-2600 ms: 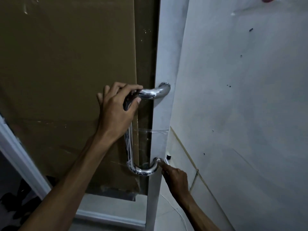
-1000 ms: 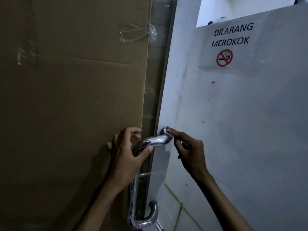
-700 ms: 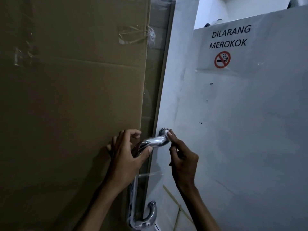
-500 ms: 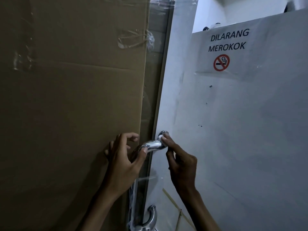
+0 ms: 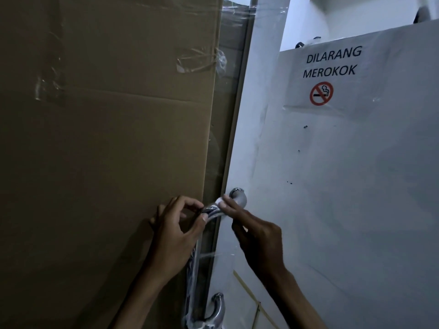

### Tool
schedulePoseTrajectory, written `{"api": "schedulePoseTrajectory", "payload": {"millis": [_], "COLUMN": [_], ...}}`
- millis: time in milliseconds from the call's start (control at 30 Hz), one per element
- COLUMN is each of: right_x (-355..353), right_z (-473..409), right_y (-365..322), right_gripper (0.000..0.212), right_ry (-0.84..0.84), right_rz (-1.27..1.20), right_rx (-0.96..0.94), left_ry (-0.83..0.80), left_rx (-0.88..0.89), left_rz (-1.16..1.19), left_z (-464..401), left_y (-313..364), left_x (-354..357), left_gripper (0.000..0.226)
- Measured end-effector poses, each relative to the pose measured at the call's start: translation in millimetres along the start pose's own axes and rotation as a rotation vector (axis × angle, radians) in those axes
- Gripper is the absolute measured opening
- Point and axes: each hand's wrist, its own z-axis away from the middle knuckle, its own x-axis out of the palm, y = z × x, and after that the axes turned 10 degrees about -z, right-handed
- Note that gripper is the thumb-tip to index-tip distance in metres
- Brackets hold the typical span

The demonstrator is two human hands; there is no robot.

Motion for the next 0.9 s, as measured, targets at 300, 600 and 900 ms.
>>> {"api": "schedulePoseTrajectory", "payload": {"millis": [300, 600, 900], "right_x": [-1, -13, -17], "right_z": [-7, -14, -26], "right_y": [-4, 11, 17], "right_gripper": [0.045, 0.037, 0.035], "right_ry": [0.004, 0.07, 0.012], "right_rz": [0.098, 0.04, -0.222], "right_rx": [0.005, 0.233, 0.342], "left_ry": [-0.017, -0.046, 0.026], "left_rx": [-0.068, -0.104, -0.089], "left_rz": [0.03, 0.0, 0.036], "left_z": [-1, 4, 9], "left_y": [1, 2, 6], "left_x": [0, -4, 1], "left_gripper": [0.029, 0.029, 0.017]}}
